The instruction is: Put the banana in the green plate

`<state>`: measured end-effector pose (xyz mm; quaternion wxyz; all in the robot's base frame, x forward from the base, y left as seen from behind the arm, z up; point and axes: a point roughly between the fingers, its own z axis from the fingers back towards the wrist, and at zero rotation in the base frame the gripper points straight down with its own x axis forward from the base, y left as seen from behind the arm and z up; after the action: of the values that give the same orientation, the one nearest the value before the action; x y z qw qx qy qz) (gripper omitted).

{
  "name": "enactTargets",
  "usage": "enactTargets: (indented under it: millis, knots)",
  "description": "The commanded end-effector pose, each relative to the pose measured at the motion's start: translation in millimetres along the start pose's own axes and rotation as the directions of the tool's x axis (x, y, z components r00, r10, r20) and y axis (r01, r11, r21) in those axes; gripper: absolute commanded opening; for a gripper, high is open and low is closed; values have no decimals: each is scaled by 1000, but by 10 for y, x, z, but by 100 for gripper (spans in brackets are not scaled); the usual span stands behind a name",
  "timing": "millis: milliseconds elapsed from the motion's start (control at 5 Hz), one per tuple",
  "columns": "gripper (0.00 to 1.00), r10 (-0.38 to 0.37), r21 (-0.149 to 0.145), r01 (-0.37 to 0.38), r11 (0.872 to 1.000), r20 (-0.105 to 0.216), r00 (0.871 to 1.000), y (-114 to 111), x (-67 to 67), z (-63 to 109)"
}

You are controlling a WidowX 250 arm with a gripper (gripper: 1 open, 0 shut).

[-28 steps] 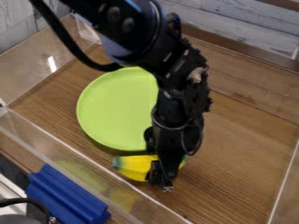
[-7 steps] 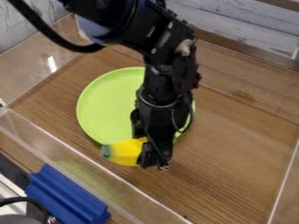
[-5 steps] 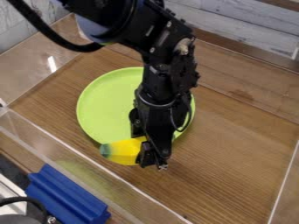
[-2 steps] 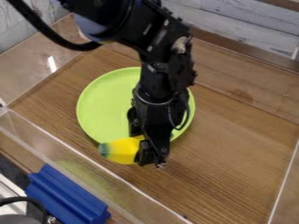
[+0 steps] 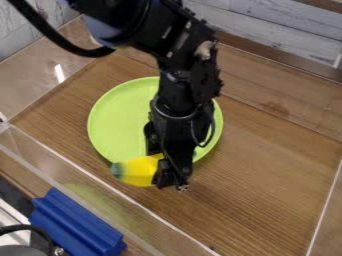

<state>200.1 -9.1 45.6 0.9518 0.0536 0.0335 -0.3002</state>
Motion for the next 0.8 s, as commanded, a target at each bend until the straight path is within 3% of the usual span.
enactTargets:
  millis: [0, 600]
  knots:
    - [0, 16, 23, -17, 1000, 41, 999, 69, 39, 117]
    - [0, 30, 22, -31, 999, 41, 999, 99, 17, 141]
